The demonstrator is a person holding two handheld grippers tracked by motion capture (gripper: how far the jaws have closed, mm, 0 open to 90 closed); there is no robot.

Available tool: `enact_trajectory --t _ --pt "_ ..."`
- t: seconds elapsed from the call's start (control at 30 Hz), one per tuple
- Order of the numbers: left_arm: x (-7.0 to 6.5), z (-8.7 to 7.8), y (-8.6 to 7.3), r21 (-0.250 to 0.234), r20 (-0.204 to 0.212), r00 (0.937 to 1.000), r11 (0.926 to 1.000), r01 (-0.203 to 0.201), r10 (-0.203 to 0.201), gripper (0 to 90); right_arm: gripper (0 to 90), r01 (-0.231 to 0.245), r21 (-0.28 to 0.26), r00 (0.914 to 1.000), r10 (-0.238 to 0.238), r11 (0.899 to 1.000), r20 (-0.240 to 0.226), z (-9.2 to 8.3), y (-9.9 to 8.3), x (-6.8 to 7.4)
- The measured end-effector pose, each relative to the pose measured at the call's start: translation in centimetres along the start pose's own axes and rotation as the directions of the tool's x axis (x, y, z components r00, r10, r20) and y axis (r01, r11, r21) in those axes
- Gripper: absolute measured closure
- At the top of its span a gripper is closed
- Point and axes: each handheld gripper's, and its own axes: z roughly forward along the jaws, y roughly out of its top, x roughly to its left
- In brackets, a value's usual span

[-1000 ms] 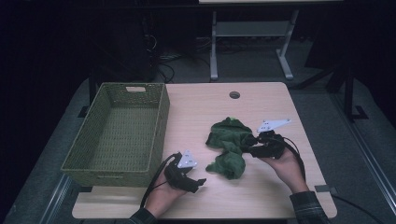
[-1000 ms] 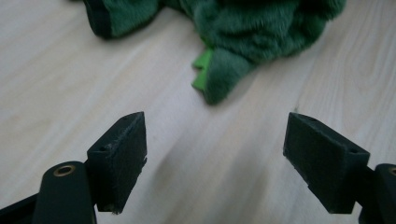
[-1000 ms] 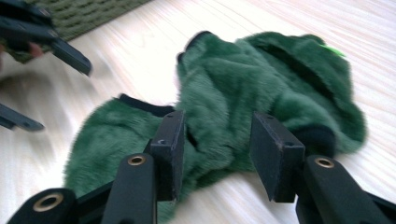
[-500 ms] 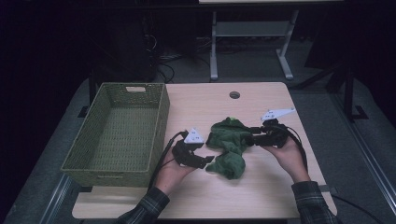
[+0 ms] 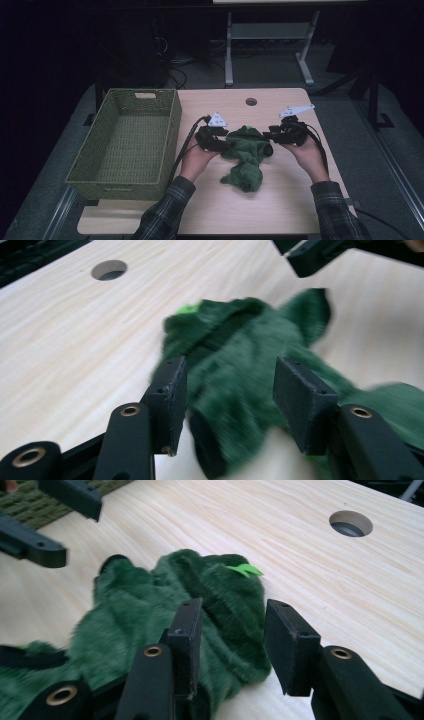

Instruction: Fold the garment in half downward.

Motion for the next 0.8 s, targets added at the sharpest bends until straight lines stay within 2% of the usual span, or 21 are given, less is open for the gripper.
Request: enact_trajectory --t 0.1,0.17,0.2,0.3,0.47,0.6,0.8 --pt "0.9 1.6 0.5 0.025 -0.020 0.9998 0.9997 -0.006 0.007 48.8 59.9 -0.003 -0.013 1.0000 0.003 1.000 0.006 0.8 0.2 -0.6" --pt "1.5 2.6 0.7 0.043 -0.032 0.9994 0.9990 -0.012 0.013 50.3 59.5 -0.015 0.033 0.9998 0.015 0.999 0.011 1.6 0.3 -1.1" --pt "1.9 3.0 0.7 0.053 -0.034 0.9993 0.9985 -0.014 0.016 50.6 59.5 -0.019 0.036 0.9998 0.019 0.999 0.012 1.9 0.2 -1.2" --pt "2.7 4.2 0.7 0.076 -0.018 0.9998 0.9971 -0.002 0.003 50.5 59.4 -0.037 0.053 0.9993 0.037 0.998 0.003 2.8 0.0 -1.8" --pt "3.7 5.9 0.4 0.114 -0.002 1.0000 0.9934 0.009 -0.009 49.1 58.7 -0.039 0.097 0.9992 0.040 0.995 -0.003 4.2 -0.6 -2.1" --pt "3.9 6.7 0.0 0.145 0.004 1.0000 0.9894 0.004 -0.005 47.3 58.5 -0.044 0.118 0.9989 0.046 0.992 -0.012 5.0 -1.0 -2.4" --pt "4.7 7.2 -0.6 0.166 0.019 0.9996 0.9859 0.018 -0.021 47.4 60.0 -0.048 0.148 0.9987 0.050 0.988 -0.012 5.9 -1.7 -2.7"
